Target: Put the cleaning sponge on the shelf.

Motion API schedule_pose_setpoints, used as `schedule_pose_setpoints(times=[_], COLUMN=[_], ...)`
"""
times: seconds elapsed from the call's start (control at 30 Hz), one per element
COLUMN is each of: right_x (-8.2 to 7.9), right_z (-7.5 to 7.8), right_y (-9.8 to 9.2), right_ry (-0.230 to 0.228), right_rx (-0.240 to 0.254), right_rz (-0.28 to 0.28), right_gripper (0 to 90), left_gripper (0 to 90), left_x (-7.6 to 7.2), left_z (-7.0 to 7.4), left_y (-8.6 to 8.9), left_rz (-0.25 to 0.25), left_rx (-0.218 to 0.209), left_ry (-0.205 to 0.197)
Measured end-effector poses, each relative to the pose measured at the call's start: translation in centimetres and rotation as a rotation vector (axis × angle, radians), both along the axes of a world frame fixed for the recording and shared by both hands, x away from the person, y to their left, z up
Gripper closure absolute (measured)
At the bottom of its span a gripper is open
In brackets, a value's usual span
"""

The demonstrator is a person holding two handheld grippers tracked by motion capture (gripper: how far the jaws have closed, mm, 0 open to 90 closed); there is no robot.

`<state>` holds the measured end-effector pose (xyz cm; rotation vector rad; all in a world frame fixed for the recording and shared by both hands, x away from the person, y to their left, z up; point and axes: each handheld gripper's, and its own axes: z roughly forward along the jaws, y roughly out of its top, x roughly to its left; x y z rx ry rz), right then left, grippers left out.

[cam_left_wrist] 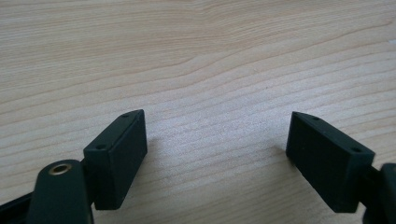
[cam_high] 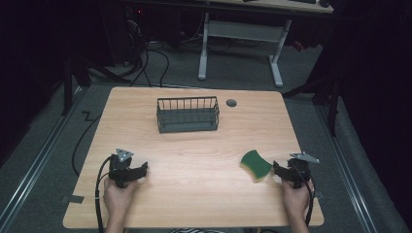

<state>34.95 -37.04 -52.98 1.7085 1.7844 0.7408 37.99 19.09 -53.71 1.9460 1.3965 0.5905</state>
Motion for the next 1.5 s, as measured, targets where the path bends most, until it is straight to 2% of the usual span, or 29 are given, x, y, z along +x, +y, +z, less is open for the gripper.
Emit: schedule_pose_setpoints(times=[0.43,0.57,0.8,0.93,1.0,1.03,1.17,1.37,1.5], right_x=[0.0,0.0,0.2,0.1,-0.2,-0.4,-0.8,0.3,1.6], right_z=[0.0,0.0,0.2,0.6,1.2,1.5,3.5,5.8,7.0], right_y=[0.1,0.0,0.1,0.0,0.2,0.4,2.0,3.9,5.5], right_ry=[-0.007,-0.006,0.021,0.024,-0.007,-0.03,-0.082,-0.123,-0.129], right_rx=[0.001,0.004,0.003,0.02,-0.01,-0.034,-0.069,-0.028,0.017], right_rz=[0.012,0.028,0.038,0.037,0.037,0.048,0.115,0.224,0.298], right_gripper=[31.6,31.1,29.7,37.9,41.7,43.9,47.9,49.7,51.4], left_gripper=[23.1,23.4,23.4,24.0,24.0,24.0,24.0,25.5,25.9], left_x=[0.0,0.1,0.0,-0.1,-0.1,-0.1,0.0,0.4,0.9], left_z=[0.0,0.0,0.0,0.1,0.1,0.2,0.7,2.2,3.2], left_y=[0.0,0.1,0.1,0.2,0.4,0.5,0.4,0.0,-0.4], left_rz=[0.003,0.0,-0.008,-0.007,-0.005,-0.006,-0.013,-0.037,-0.056], left_rx=[0.0,-0.011,0.0,-0.012,-0.034,-0.047,-0.054,-0.065,-0.072], left_ry=[-0.002,-0.004,-0.005,-0.004,-0.001,0.001,-0.005,-0.008,-0.007])
